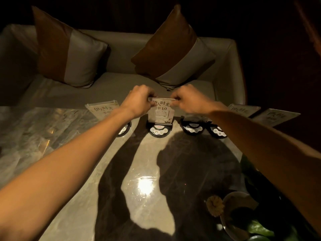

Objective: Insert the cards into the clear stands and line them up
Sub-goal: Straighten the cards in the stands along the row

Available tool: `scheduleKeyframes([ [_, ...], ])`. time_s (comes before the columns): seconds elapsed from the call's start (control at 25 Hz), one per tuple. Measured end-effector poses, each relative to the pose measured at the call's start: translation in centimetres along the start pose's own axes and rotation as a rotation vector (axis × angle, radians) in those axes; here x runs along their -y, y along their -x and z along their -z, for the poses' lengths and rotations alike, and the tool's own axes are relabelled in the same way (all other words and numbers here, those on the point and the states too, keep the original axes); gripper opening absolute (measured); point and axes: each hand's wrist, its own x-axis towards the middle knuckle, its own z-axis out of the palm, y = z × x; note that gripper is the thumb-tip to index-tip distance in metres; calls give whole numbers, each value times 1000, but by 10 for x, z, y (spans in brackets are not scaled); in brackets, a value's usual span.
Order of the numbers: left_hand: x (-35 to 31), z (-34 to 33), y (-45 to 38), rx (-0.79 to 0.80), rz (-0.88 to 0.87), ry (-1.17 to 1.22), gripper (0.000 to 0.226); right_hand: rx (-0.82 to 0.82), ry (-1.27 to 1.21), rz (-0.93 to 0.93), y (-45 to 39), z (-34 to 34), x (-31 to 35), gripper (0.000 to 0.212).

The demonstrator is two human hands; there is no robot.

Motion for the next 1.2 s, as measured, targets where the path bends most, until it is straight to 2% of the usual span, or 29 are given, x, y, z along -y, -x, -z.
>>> scheduleKeyframes([
  [0.64, -17, -9, -10, -43, -44, 61, 15, -67, 57, -3, 15, 13, -20, 15],
  [1.2, -11, -12, -10, 3, -41, 46, 15, -38, 4, -54, 13, 2, -23, 20],
])
